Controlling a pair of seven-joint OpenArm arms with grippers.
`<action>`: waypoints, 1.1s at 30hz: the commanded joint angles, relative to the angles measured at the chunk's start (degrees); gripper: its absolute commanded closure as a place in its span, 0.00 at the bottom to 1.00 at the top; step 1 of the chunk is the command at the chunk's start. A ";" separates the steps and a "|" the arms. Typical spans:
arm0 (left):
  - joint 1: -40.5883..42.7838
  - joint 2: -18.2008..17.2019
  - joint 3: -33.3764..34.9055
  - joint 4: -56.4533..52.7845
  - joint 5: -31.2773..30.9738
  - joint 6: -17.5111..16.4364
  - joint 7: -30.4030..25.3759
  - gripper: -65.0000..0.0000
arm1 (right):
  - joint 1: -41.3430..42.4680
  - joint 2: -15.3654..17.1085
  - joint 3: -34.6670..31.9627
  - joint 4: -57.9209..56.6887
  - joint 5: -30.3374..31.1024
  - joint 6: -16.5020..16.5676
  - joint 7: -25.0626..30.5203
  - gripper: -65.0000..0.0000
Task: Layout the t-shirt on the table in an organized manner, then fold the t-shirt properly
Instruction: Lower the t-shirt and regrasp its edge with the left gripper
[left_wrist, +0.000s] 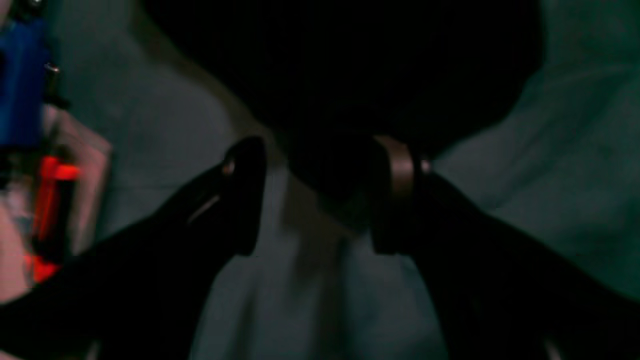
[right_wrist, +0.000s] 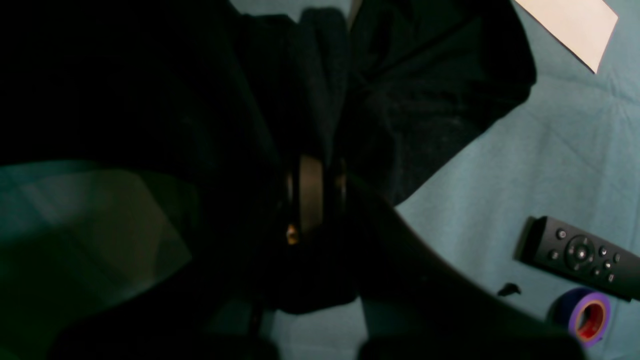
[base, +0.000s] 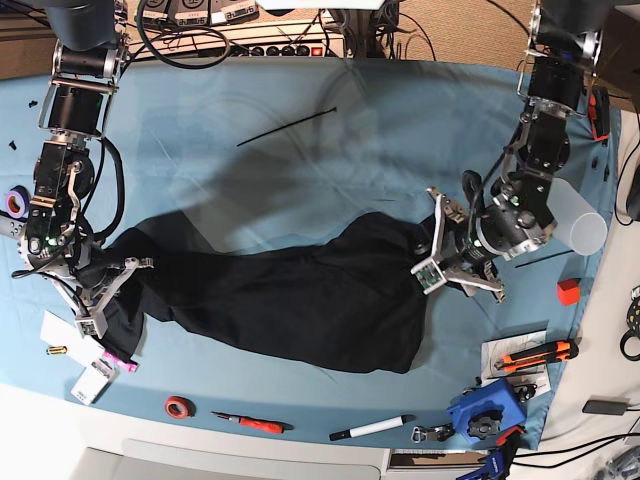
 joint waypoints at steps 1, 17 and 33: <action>-1.18 -1.14 1.01 0.37 0.28 0.22 -1.27 0.49 | 1.46 0.83 0.28 1.05 0.11 -0.22 1.07 1.00; -1.22 -2.86 15.45 -6.84 11.45 13.57 -8.57 0.60 | 1.46 0.85 0.28 1.05 -0.13 -0.24 1.07 1.00; -1.51 -0.50 15.39 -5.09 3.43 25.33 0.79 1.00 | 1.46 1.03 0.28 1.05 -7.02 -0.48 -2.91 1.00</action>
